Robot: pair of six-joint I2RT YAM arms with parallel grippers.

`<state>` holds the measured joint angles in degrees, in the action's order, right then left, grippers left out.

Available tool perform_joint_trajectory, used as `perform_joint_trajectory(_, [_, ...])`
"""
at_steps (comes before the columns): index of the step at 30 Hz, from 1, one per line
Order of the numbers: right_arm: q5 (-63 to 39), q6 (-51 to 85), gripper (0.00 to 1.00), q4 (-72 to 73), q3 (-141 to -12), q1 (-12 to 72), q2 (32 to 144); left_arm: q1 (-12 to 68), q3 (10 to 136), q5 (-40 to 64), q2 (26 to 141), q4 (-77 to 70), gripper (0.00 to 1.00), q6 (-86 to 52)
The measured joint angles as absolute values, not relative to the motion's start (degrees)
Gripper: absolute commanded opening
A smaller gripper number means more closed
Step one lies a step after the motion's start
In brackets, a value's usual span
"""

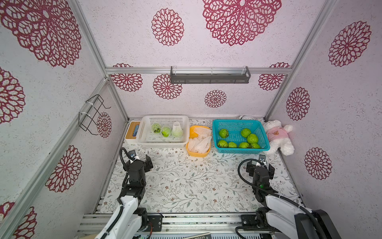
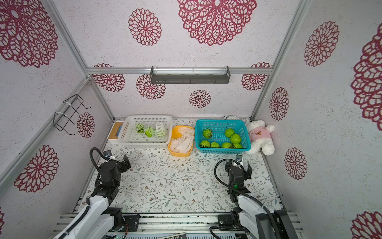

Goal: Sleeve custard apples in foam nets
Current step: Reset both arms

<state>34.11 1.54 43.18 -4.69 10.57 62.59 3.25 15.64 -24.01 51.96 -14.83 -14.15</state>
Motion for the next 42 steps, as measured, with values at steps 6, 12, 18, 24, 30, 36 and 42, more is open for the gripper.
perform_joint_trajectory(6, [25.2,1.5,0.98,58.6,-7.2,4.7,76.0,1.0,21.7,-21.7,71.1,-27.7,0.98,-11.7])
perform_joint_trajectory(12, [17.3,1.6,0.98,69.7,-9.0,1.2,87.1,-3.3,19.7,-17.9,75.2,-37.3,0.97,-9.6])
perform_joint_trajectory(18, [12.3,1.4,0.99,66.7,-14.1,1.0,88.2,-6.7,23.6,-14.4,84.9,-45.2,0.97,-9.1])
perform_joint_trajectory(24, [11.0,1.1,0.99,66.0,-14.2,1.0,88.2,-6.9,23.5,-14.1,88.9,-46.0,0.97,-9.1])
perform_joint_trajectory(30, [10.7,1.1,0.99,65.9,-14.2,1.0,88.2,-6.9,23.6,-14.0,88.8,-46.1,0.97,-9.2])
perform_joint_trajectory(36, [10.6,1.1,0.99,65.6,-14.4,1.0,88.3,-6.9,23.6,-14.0,88.8,-46.0,0.97,-9.2])
perform_joint_trajectory(42, [10.6,1.1,0.99,65.6,-14.5,1.0,88.3,-6.9,23.6,-14.0,88.8,-46.0,0.97,-9.3])
